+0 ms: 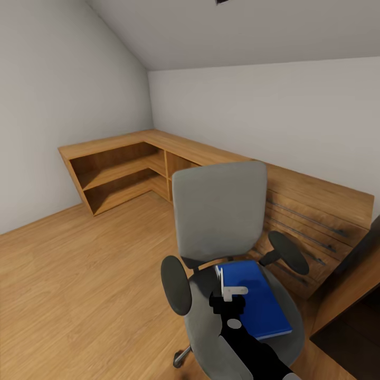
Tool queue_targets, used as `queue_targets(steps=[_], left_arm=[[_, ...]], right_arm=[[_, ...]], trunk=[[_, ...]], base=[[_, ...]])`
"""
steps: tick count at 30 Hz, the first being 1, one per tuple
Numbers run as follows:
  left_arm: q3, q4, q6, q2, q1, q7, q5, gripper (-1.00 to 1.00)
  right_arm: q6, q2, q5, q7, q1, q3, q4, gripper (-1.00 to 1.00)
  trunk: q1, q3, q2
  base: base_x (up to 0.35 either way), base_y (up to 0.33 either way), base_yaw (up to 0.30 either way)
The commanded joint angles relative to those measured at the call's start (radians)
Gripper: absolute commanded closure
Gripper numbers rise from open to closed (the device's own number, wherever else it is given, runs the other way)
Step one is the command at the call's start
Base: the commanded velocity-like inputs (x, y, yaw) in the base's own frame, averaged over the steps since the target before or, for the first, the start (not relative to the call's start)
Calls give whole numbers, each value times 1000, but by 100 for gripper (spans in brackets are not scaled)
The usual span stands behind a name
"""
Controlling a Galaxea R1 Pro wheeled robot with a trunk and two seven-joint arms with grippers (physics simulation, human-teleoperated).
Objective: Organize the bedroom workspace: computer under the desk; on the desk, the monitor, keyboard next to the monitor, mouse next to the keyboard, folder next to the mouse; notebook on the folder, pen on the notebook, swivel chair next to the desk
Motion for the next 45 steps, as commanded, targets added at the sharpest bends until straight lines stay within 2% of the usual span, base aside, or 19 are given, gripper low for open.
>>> queue_targets(steps=[1,7,24,25,45], left_arm=[[-1,-2,-1,0,1,-1,7,-100],[-1,-2,-1,0,1,-1,7,-100],[-1,-2,-1,0,1,-1,7,-100],[-1,-2,-1,0,1,-1,7,-100],[-1,-2,0,0,1,-1,7,-100]], right_arm=[[6,-1,-3,-8,-1,4,-1,-100],[6,0,-3,-8,-1,4,-1,-100],[6,0,-3,-9,-1,4,-1,-100],[6,0,-3,-9,-1,4,-1,100],[8,-1,-3,-9,-1,4,-1,100]], trunk=[[0,-1,0],[23,-19,-42],[23,-19,-42],[23,-19,-42],[23,-19,-42]], base=[[0,0,0],[0,0,0],[0,0,0],[0,0,0],[0,0,0]])
